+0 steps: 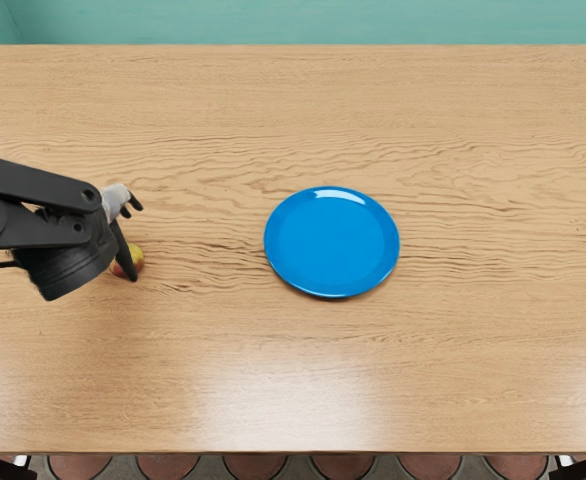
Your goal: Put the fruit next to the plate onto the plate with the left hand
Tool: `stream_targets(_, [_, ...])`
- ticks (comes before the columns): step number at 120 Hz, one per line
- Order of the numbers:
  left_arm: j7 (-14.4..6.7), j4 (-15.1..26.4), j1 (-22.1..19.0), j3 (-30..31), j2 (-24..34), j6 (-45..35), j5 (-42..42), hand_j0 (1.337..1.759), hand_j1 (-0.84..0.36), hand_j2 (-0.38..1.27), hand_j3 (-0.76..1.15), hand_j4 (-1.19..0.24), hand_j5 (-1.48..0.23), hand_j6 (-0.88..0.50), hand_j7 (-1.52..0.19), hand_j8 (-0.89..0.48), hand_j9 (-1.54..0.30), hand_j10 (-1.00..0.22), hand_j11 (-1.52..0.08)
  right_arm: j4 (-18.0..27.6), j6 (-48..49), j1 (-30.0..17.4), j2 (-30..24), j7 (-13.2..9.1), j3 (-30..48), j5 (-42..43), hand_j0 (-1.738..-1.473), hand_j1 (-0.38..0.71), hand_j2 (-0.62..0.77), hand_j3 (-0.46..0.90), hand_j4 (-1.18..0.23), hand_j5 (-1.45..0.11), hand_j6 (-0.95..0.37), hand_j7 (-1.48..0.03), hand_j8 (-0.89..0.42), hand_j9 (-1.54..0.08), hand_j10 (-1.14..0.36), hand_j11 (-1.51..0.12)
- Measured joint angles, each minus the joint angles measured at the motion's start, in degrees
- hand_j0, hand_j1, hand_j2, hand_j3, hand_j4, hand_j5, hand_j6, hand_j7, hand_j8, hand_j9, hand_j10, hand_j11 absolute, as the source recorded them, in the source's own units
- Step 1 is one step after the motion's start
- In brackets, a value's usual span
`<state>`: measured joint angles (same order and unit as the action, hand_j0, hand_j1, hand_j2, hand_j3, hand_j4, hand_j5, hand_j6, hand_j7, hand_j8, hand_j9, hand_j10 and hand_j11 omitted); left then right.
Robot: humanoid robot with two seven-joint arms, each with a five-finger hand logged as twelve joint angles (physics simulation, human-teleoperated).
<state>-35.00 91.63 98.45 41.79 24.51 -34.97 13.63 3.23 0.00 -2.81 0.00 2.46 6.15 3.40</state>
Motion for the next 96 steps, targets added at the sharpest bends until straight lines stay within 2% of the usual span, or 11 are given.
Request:
stream_targets(34, [0.0,-3.8,-2.8,1.8,-4.3,0.0,0.3,1.658,0.04,0.05,0.00,-0.26,-0.34,-0.26,-0.34,-0.26,-0.34,-0.26,-0.34,0.0,0.0,0.0,0.0,0.0,0.0,0.0,-1.658,-0.30,-0.01,0.00,-0.04,-0.05,-0.04,-0.05,-0.04,-0.05,-0.04,-0.05])
stream_targets(64, [0.0,-6.2,-4.5,2.1,-5.8,0.0,0.3,1.658,0.04,0.05,0.00,-0.26,-0.34,-0.26,-0.34,-0.26,-0.34,-0.26,-0.34,0.0,0.0,0.0,0.0,0.0,0.0,0.0,-1.658,-0.30,-0.01,0.00,-0.04,-0.05,-0.04,-0.05,-0.04,-0.05,-0.04,-0.05])
stream_targets(96, [0.0,-7.3,-5.4,1.6,-6.8,0.0,0.2,1.658,-0.08,0.07,0.00,-0.36,-0.47,-0.36,-0.47,-0.36,-0.47,-0.36,-0.47,0.0,0.0,0.0,0.0,0.0,0.0,0.0,-1.658,-0.30,-0.01,0.00,-0.04,-0.05,-0.04,-0.05,-0.04,-0.05,-0.04,-0.05])
